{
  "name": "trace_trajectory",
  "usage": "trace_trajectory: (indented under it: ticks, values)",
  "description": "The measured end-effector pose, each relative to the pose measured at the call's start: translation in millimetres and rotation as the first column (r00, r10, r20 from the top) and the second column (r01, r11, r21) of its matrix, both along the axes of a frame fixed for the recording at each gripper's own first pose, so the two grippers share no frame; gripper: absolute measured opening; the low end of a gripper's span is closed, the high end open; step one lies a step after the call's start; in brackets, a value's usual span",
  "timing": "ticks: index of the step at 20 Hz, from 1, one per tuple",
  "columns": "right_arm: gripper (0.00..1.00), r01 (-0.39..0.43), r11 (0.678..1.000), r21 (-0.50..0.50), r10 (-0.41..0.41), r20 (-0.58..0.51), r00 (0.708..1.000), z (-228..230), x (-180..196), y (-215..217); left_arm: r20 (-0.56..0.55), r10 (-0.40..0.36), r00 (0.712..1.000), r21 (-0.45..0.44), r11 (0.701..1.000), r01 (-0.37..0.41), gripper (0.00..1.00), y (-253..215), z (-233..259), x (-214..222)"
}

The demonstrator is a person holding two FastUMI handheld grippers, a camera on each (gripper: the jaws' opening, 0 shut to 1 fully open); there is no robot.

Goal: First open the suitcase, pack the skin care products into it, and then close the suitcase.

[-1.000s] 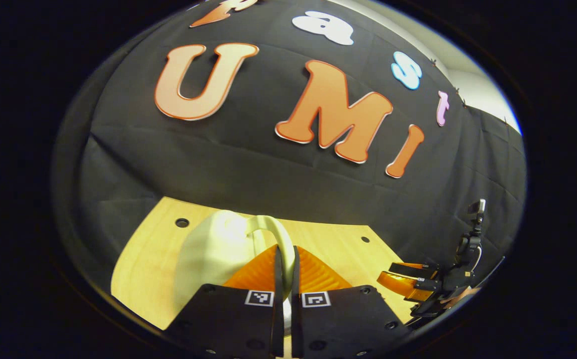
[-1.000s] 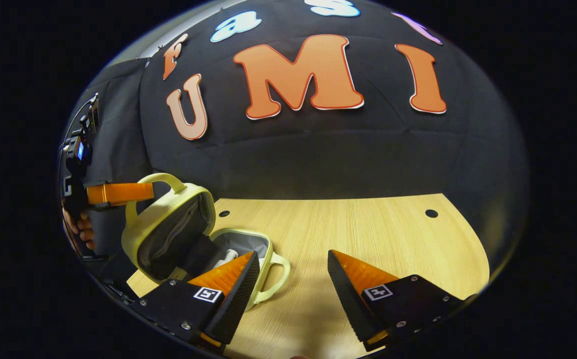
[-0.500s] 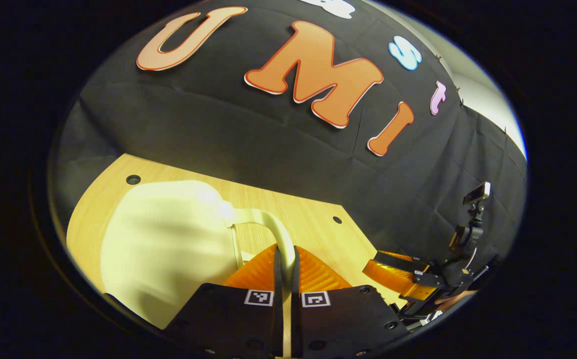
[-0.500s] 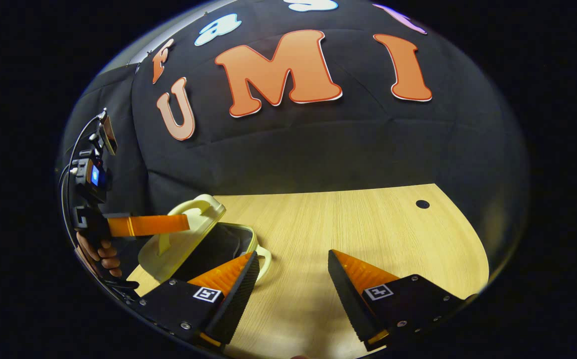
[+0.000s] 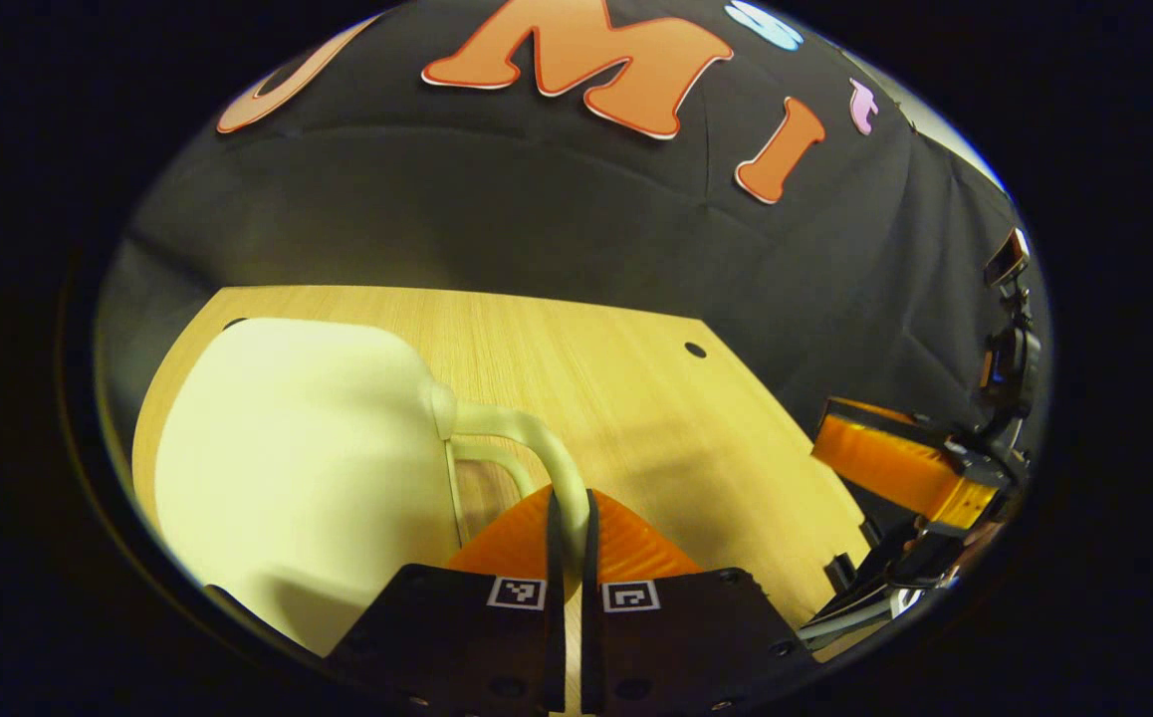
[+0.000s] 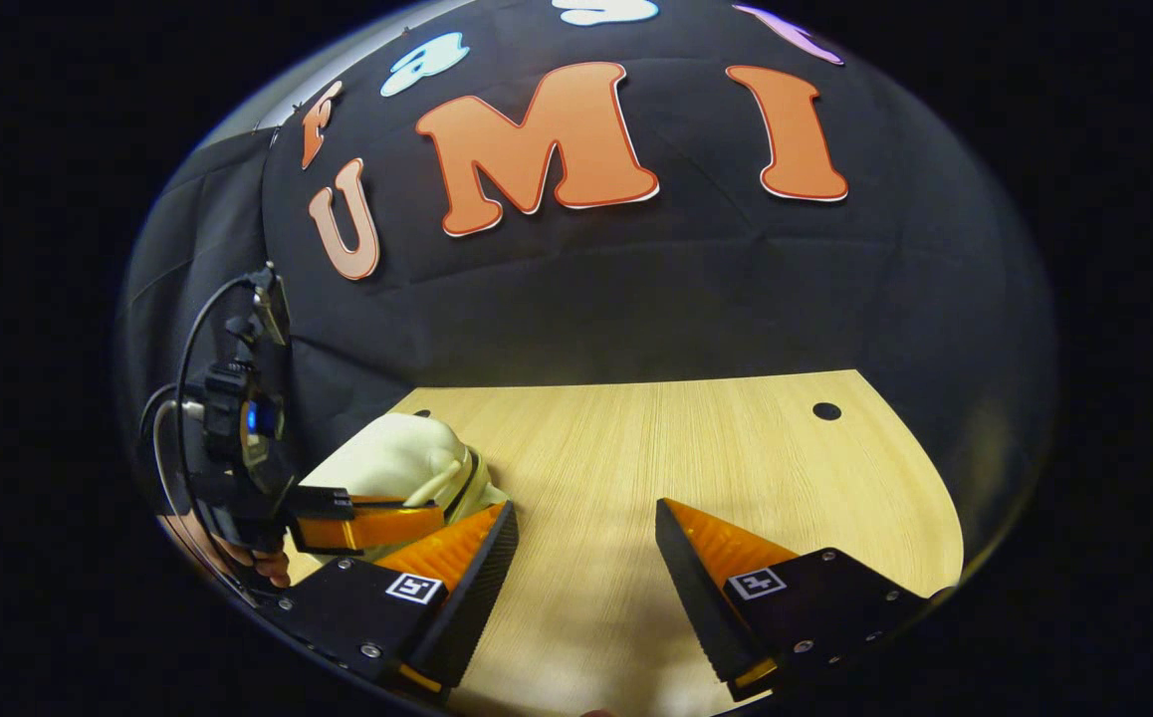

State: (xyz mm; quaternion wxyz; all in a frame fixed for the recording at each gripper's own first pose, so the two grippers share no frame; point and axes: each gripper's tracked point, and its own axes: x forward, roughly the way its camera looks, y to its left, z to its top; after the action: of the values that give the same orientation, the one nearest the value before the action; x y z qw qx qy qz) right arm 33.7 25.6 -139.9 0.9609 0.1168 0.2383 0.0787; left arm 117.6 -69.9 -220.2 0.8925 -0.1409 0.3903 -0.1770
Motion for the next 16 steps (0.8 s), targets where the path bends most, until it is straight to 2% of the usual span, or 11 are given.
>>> trace_trajectory:
  ticks: [4,5,7,8,9,10,11,13,14,16]
  values:
    - [0.89,0.009,1.000,-0.002,-0.009,0.006,1.000,0.5,-2.0,-11.8,0.002,-0.028,1.000,0.168,0.985,0.028,0.06,-15.1,-23.1,-0.7]
    - [0.89,0.011,1.000,0.002,-0.011,0.011,1.000,2.2,-1.7,-13.9,0.003,-0.036,0.999,0.201,0.979,0.034,0.10,-14.0,-23.4,-1.8]
    - [0.89,0.021,1.000,0.002,-0.021,0.022,1.000,5.1,-3.2,-18.0,0.005,-0.031,1.000,0.216,0.976,0.029,0.14,-14.7,-21.4,-2.5]
    - [0.89,0.024,1.000,0.002,-0.024,0.026,0.999,6.2,-4.9,-19.2,0.024,-0.023,0.999,0.196,0.980,0.017,0.21,-16.9,-12.1,-3.1]
    - [0.89,0.029,1.000,-0.004,-0.029,0.033,0.999,7.5,-4.5,-21.2,0.037,-0.019,0.999,0.186,0.982,0.012,0.23,-18.7,-5.7,-1.1]
    - [0.89,0.031,0.999,-0.006,-0.031,0.036,0.999,10.1,-5.1,-21.8,0.055,-0.020,0.998,0.200,0.980,0.009,0.31,-18.0,-2.4,1.0]
    - [0.89,0.032,0.999,0.001,-0.032,0.035,0.999,11.1,-6.6,-22.9,0.073,-0.024,0.997,0.202,0.979,0.008,0.47,-17.8,4.9,2.4]
    - [0.89,0.041,0.999,0.016,-0.042,0.052,0.998,20.2,-5.2,-23.9,0.120,-0.020,0.993,0.191,0.982,-0.003,0.48,-20.1,27.7,4.7]
    - [0.89,0.048,0.999,0.013,-0.049,0.066,0.997,25.8,-3.2,-24.7,0.144,-0.015,0.990,0.180,0.984,-0.011,0.56,-18.9,39.9,5.7]
    - [0.89,0.059,0.998,-0.001,-0.059,0.123,0.991,44.8,1.5,-27.6,0.213,0.003,0.977,0.167,0.985,-0.040,0.93,-19.2,73.6,13.0]
